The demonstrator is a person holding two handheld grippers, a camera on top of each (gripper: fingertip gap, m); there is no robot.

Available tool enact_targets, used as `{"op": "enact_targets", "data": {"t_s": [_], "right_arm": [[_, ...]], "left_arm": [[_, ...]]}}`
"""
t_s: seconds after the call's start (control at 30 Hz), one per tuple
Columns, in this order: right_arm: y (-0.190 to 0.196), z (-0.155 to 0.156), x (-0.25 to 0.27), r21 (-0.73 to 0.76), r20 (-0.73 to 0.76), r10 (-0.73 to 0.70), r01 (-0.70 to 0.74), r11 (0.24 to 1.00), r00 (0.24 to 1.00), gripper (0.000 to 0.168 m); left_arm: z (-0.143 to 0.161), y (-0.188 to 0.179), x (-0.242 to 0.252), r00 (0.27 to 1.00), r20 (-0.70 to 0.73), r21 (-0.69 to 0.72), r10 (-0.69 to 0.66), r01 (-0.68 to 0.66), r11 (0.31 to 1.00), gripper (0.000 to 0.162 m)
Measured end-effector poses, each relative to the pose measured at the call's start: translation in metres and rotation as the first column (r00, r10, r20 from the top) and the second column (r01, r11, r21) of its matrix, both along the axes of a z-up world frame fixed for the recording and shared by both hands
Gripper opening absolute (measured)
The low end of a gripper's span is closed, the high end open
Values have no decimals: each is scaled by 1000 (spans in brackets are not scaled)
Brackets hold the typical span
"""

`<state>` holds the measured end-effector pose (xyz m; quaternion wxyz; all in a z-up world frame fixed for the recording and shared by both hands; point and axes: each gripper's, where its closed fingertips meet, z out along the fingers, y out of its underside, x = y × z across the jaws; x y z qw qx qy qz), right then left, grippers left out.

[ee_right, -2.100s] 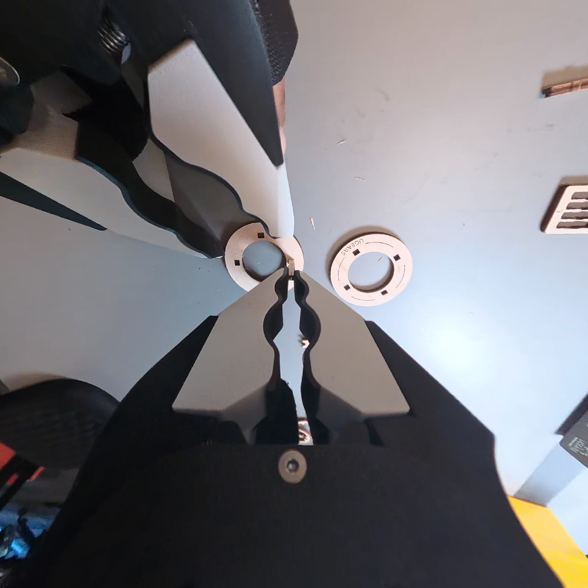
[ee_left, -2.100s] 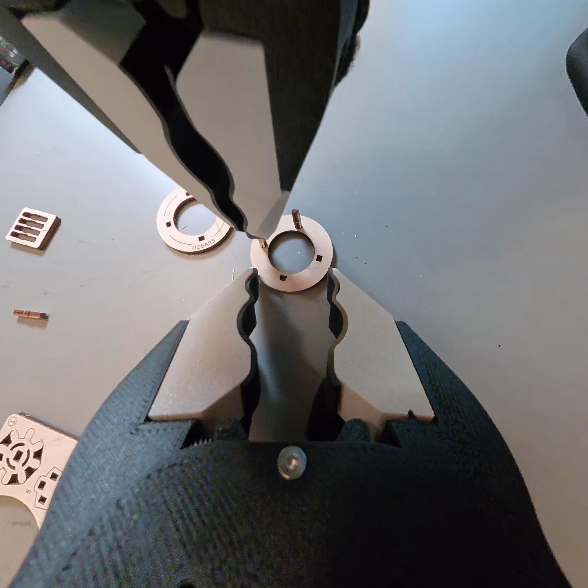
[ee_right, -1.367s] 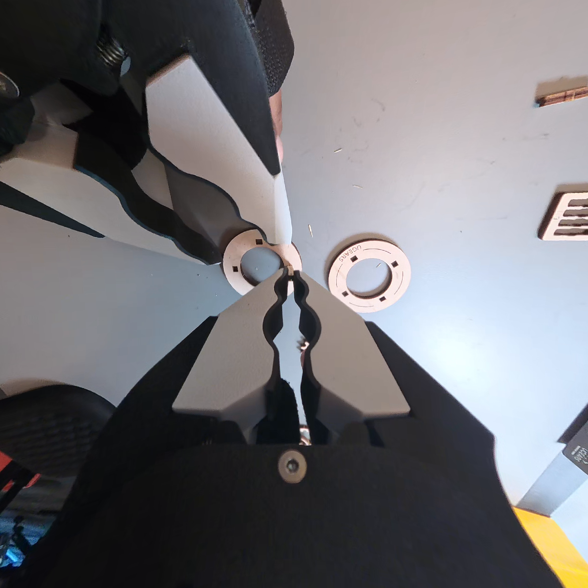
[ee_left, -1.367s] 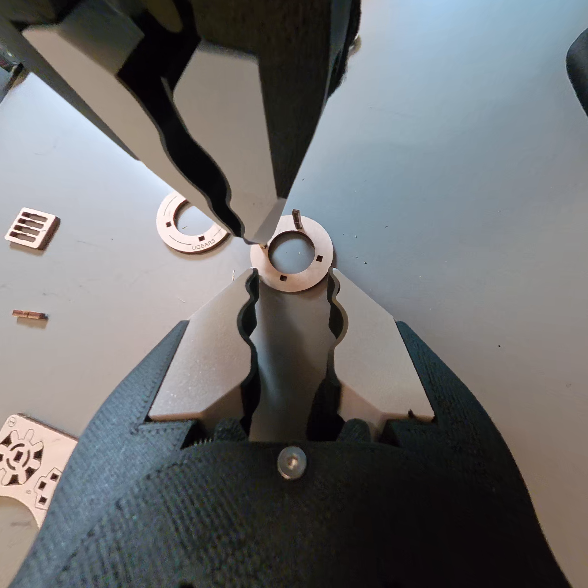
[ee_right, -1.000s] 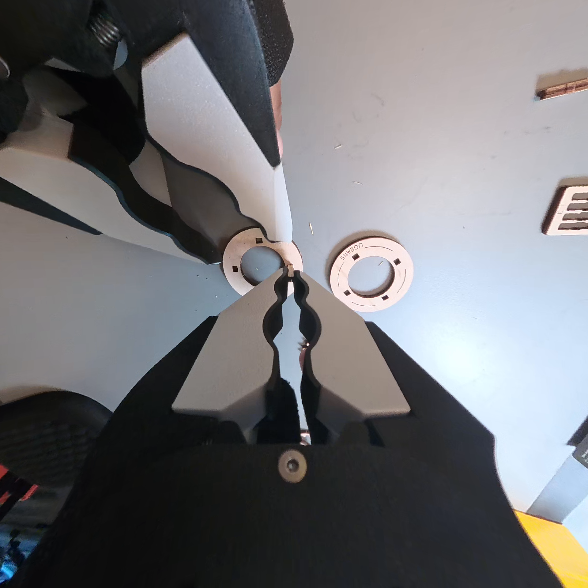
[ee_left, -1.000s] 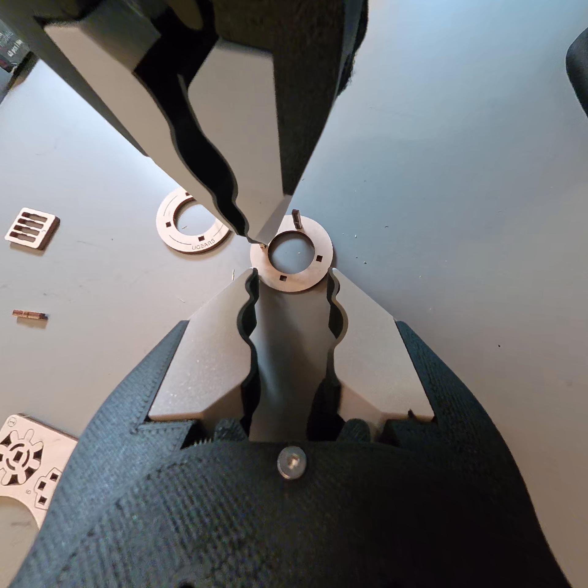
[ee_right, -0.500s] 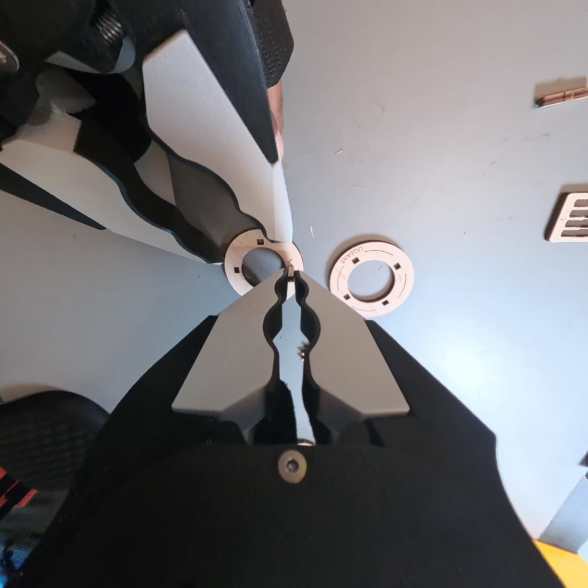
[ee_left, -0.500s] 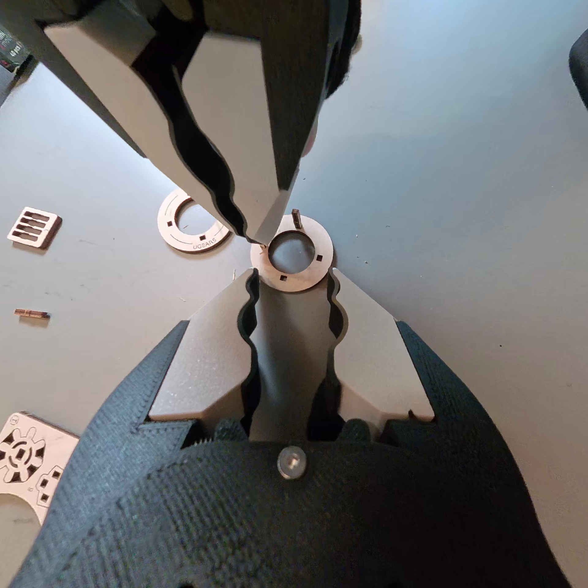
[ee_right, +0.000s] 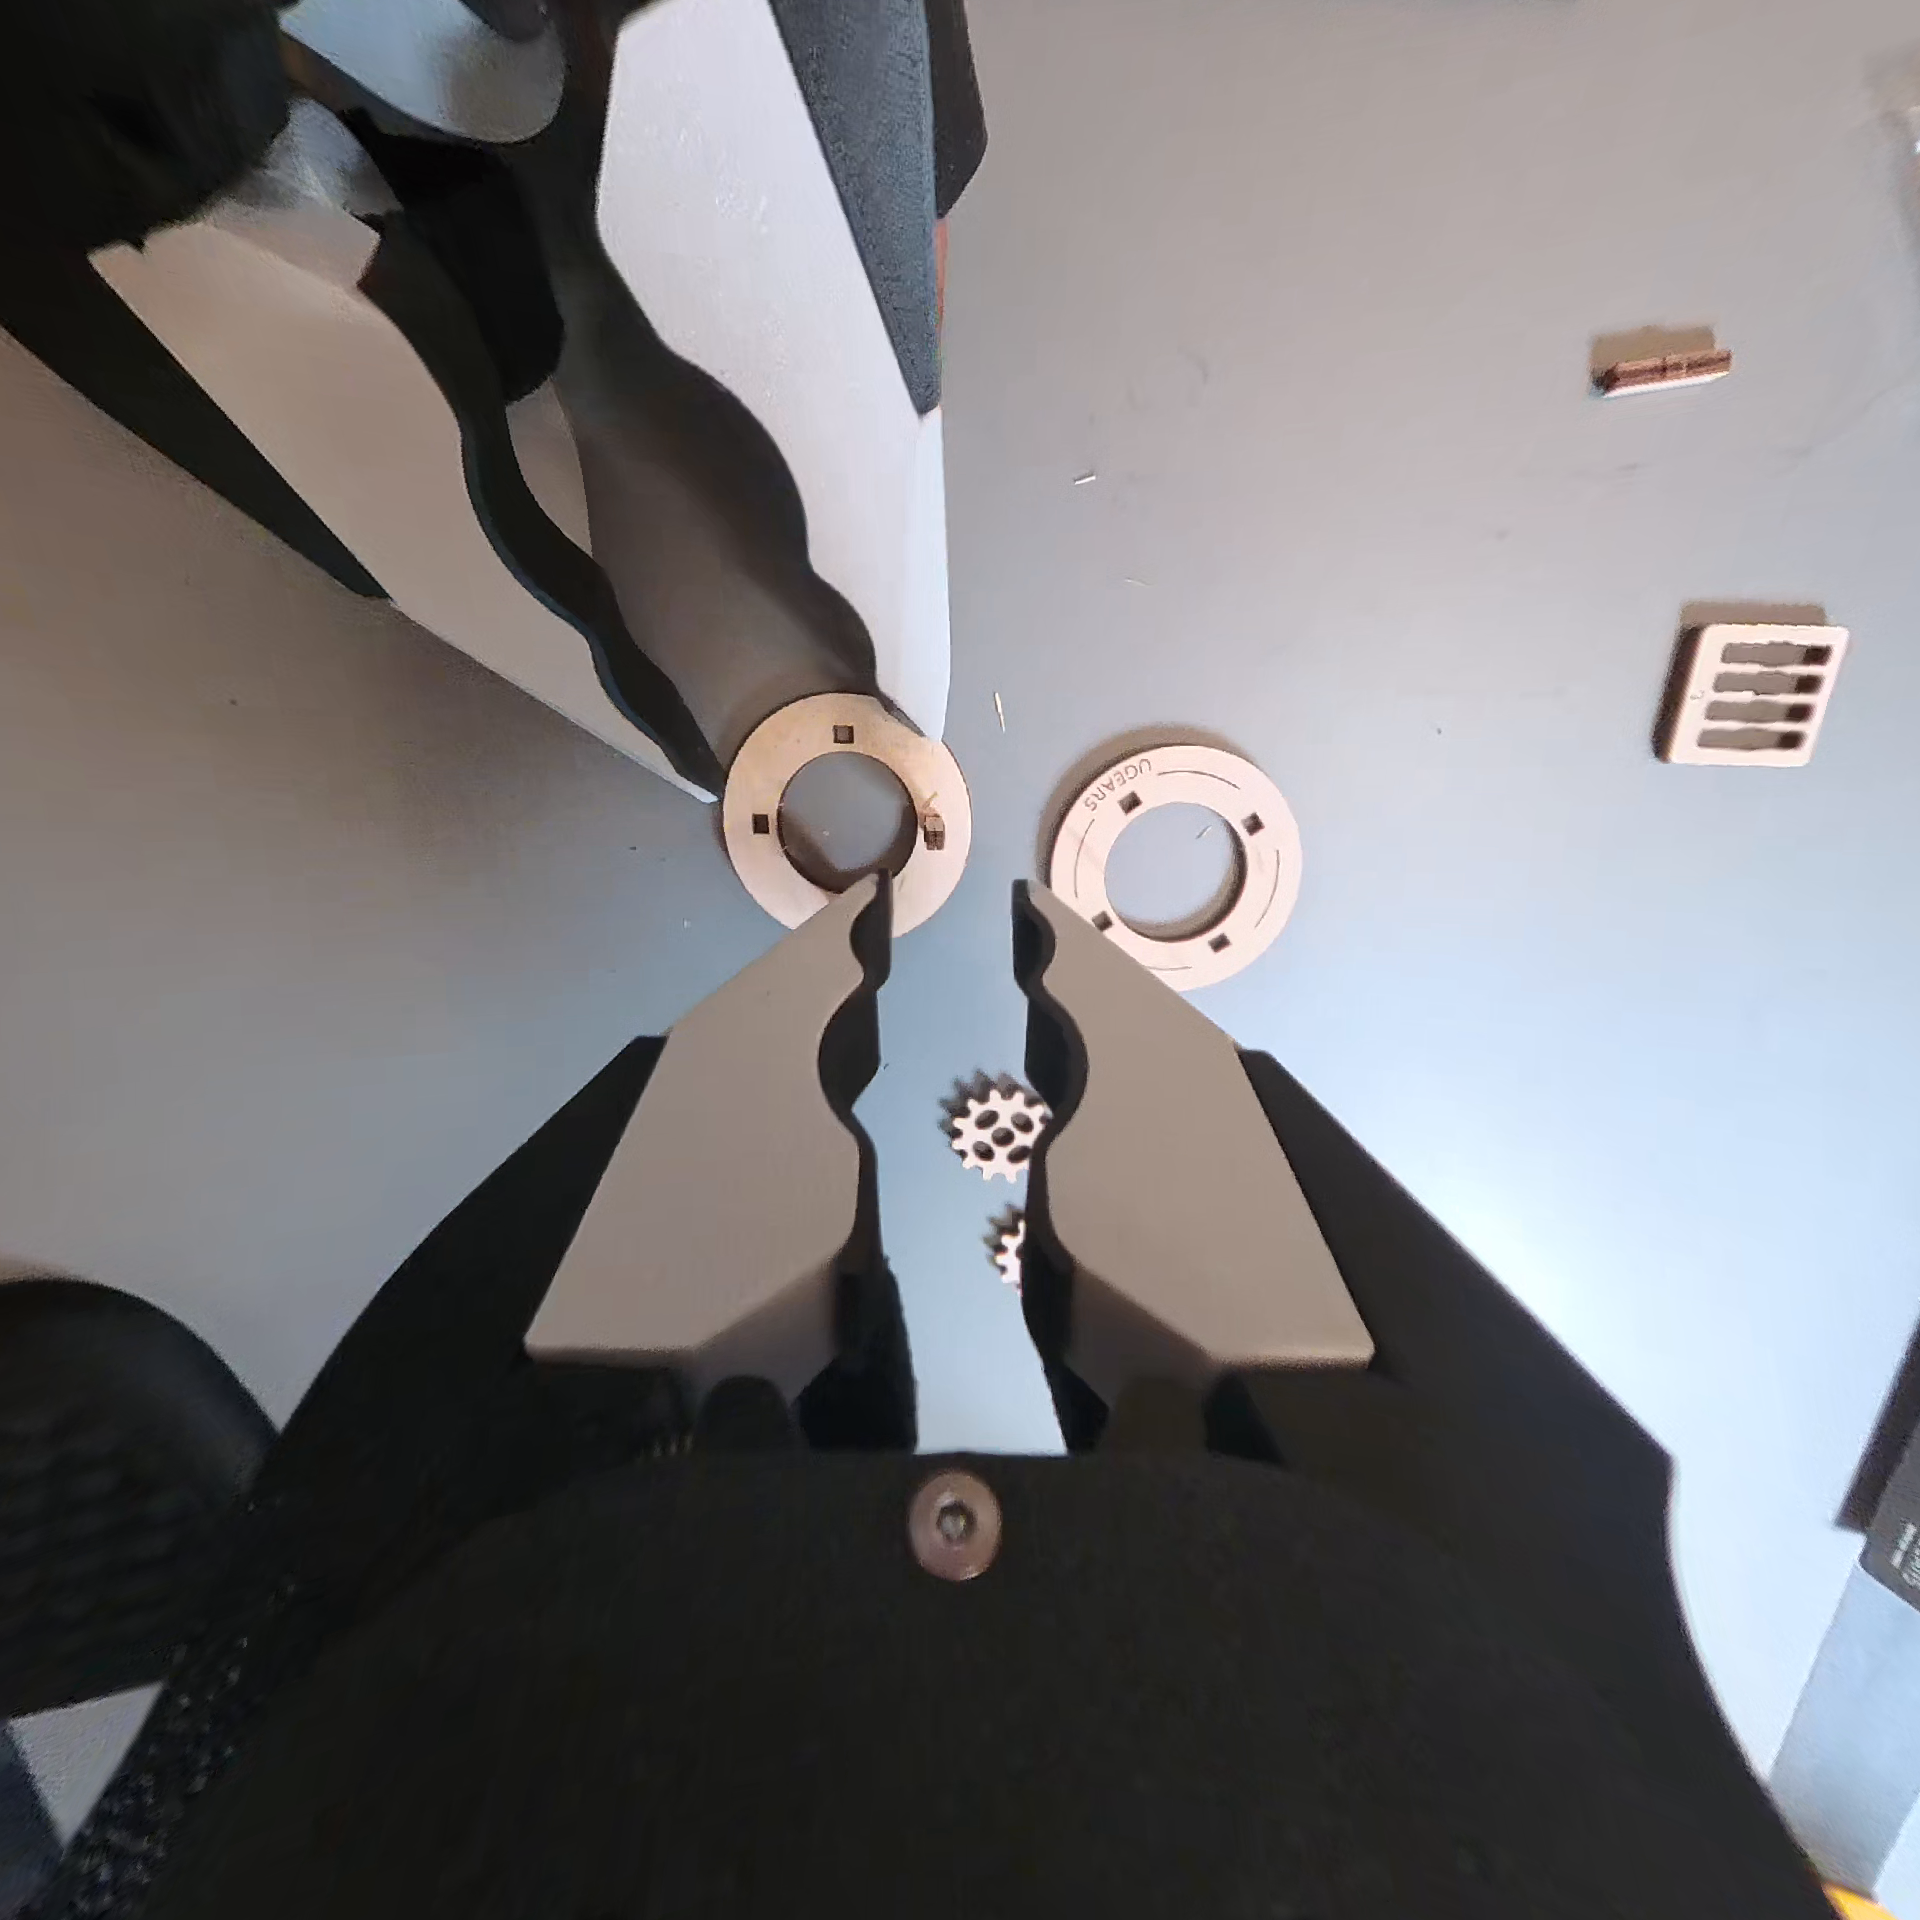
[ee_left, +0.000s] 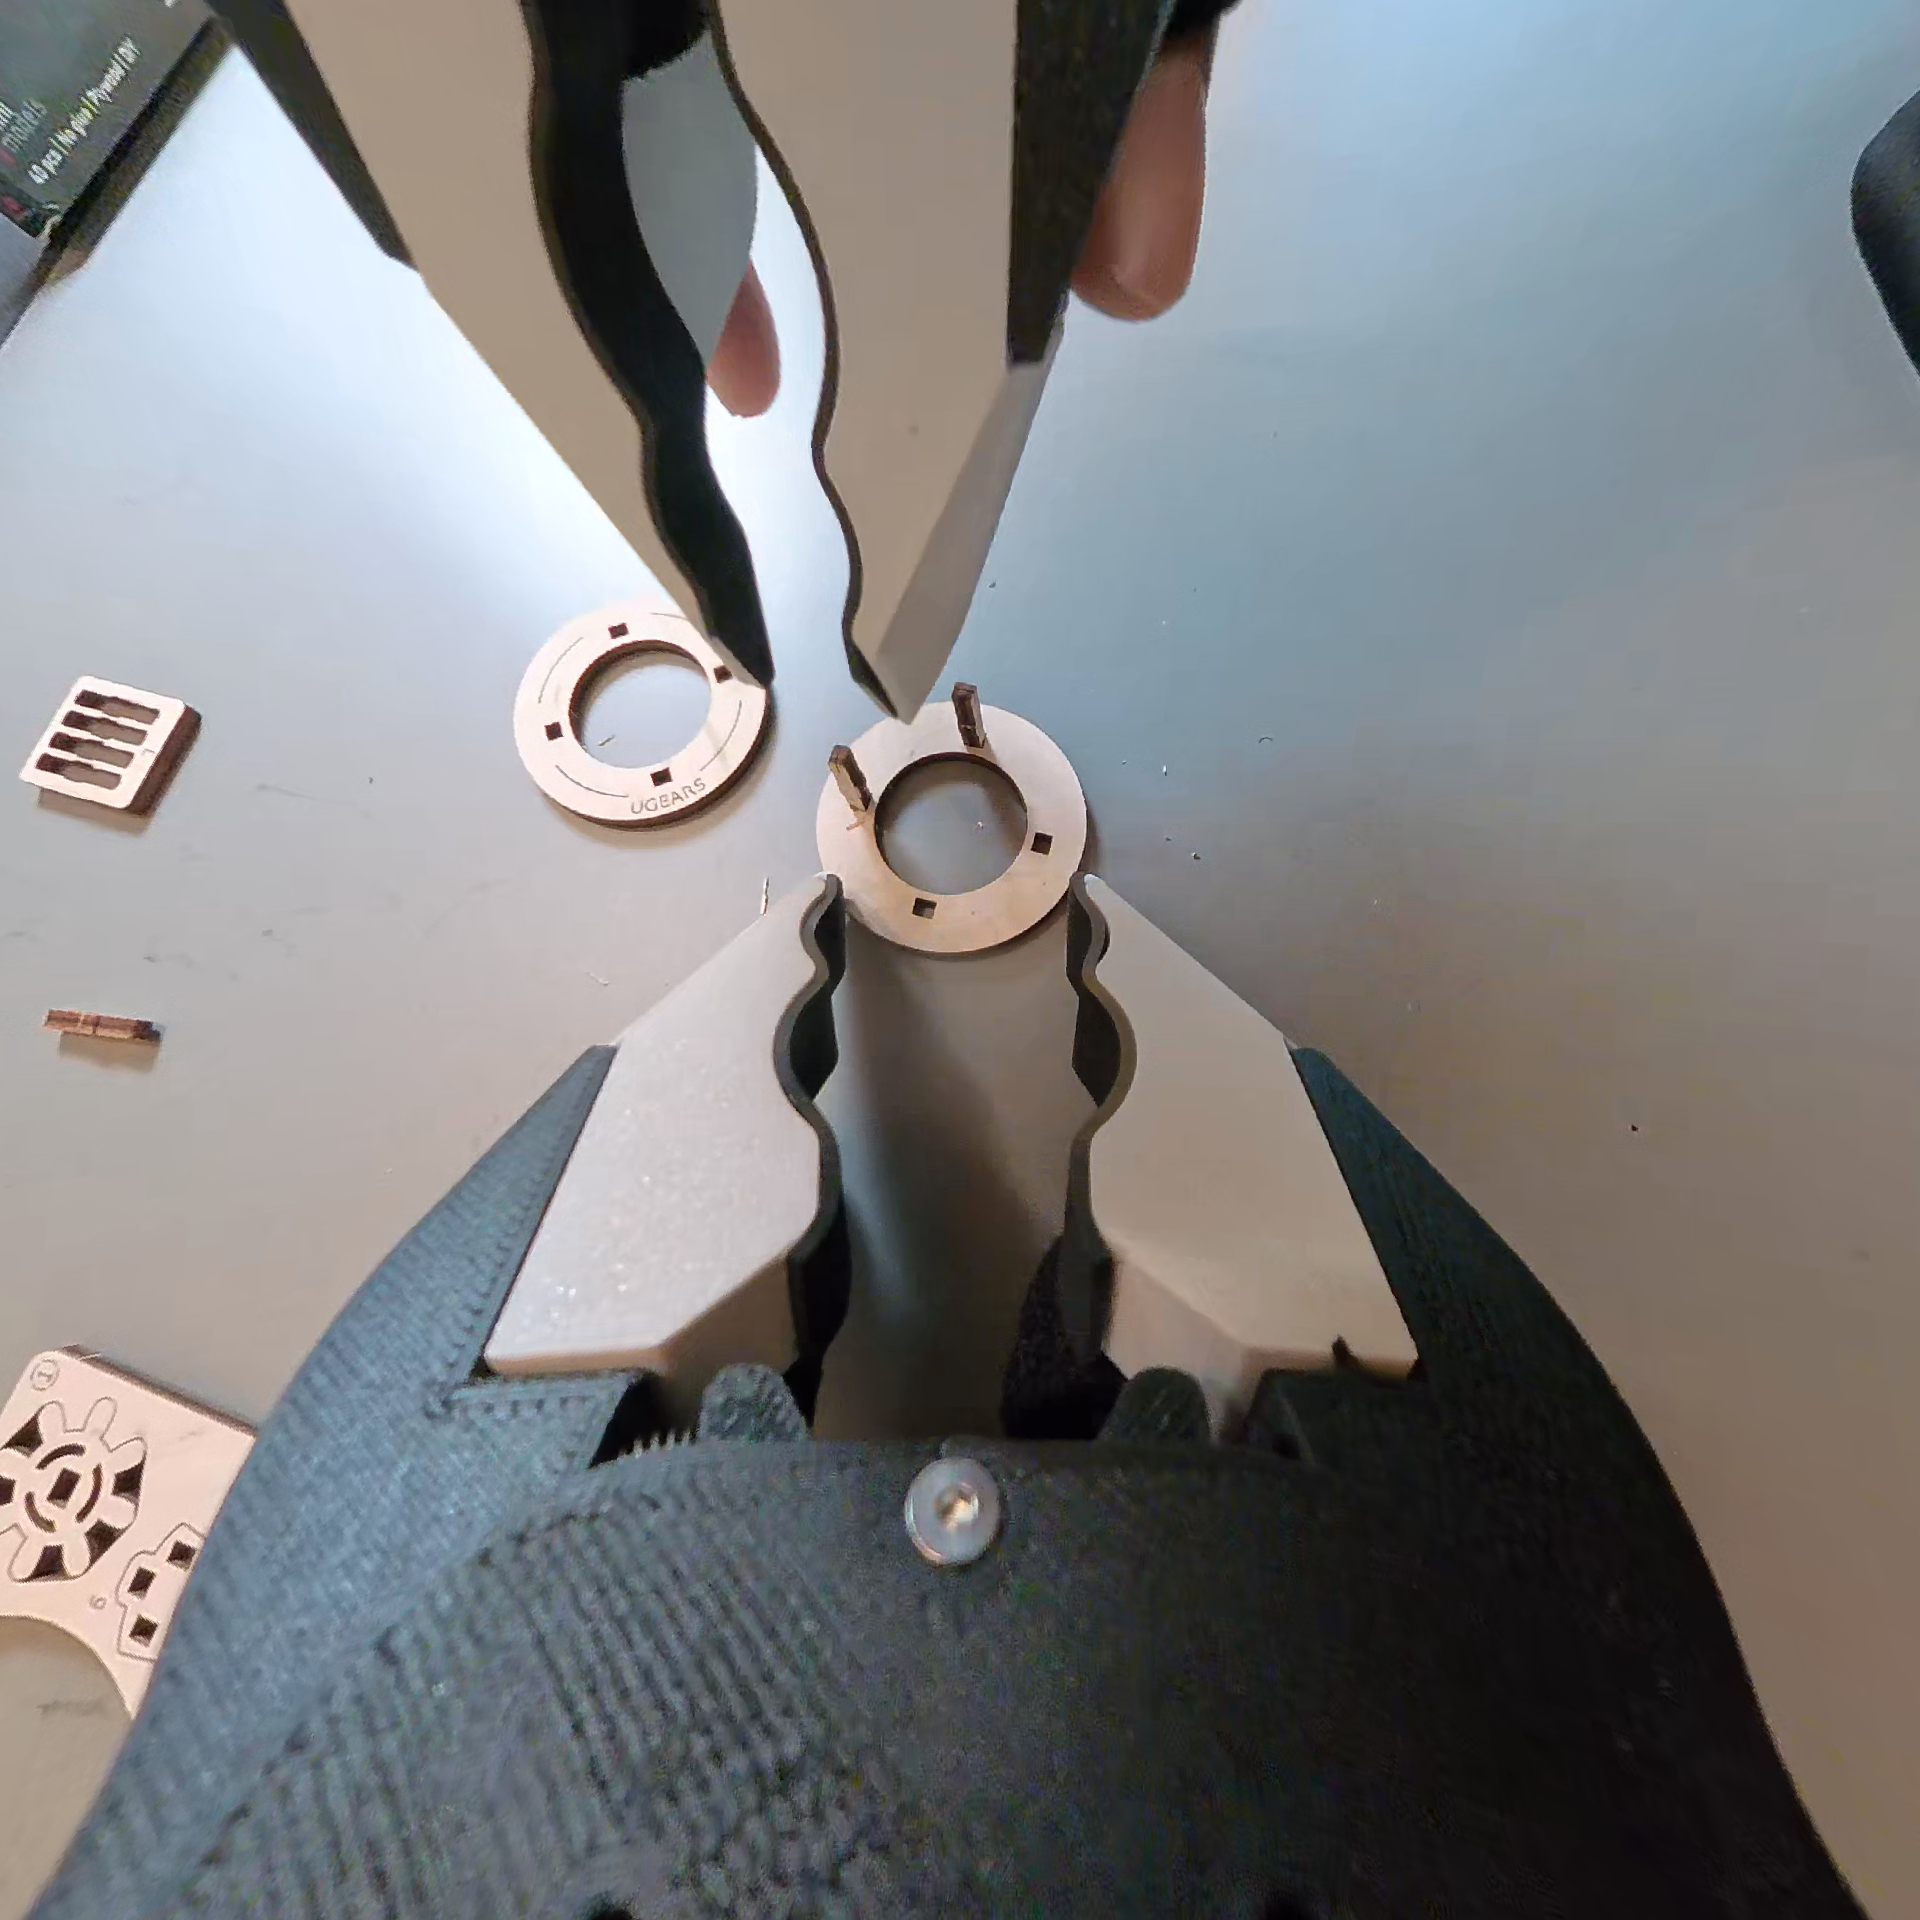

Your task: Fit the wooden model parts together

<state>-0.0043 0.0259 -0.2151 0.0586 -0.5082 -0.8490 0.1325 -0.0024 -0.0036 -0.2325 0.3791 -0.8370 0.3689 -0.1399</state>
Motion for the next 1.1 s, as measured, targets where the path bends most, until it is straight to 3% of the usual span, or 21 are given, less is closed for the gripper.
{"op": "enact_targets", "data": {"t_s": [0.3, 1.1], "right_arm": [[-8, -10, -7, 36, -32, 51, -50, 998, 998, 1], [-7, -12, -5, 48, 69, 53, -56, 997, 996, 1]], "left_arm": [[0, 0, 0, 1000, 1, 1, 2, -2, 1000, 42], [0, 0, 0, 1000, -3, 0, 3, -3, 1000, 42]]}}
